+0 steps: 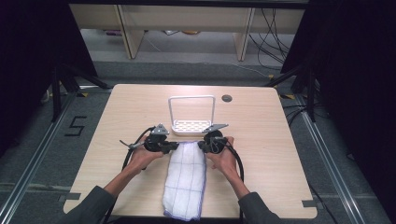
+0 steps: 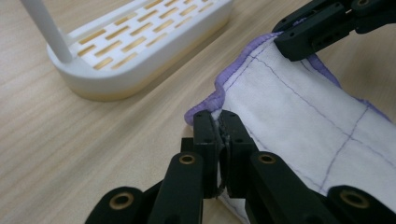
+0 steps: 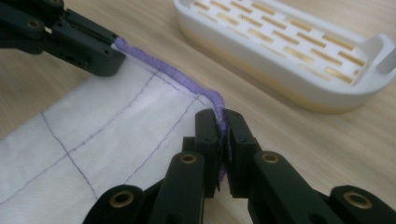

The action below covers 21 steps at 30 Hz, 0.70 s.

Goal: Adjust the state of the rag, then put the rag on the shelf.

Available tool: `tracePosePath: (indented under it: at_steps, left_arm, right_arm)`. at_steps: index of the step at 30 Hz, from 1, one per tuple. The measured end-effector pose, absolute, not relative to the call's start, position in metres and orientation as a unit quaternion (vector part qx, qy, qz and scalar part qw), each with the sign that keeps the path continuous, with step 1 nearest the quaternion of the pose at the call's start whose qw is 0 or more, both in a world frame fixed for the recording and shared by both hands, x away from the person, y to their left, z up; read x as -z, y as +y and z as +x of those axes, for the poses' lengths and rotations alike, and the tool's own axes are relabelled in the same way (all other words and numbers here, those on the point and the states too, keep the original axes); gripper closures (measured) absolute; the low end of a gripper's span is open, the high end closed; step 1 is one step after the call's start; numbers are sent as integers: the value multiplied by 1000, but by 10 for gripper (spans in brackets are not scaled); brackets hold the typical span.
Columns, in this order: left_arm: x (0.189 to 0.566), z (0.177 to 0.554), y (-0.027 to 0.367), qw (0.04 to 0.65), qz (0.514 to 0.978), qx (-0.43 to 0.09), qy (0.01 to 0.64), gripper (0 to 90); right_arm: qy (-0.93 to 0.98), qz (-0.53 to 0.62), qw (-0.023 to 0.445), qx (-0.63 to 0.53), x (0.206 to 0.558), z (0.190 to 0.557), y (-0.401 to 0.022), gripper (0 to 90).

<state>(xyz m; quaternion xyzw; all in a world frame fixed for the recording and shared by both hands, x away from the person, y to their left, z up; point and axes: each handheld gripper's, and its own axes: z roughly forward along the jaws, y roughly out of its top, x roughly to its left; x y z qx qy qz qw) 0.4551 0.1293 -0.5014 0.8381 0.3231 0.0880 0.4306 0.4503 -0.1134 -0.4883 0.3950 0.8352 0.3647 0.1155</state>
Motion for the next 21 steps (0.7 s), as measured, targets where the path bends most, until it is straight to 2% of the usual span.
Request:
tracePosePath:
  at_steps: [21]
  left_arm:
    - [460,440,143,476,820,-98,303,861]
  right_arm:
    - [827,373,126,-401,450,434,-120,863]
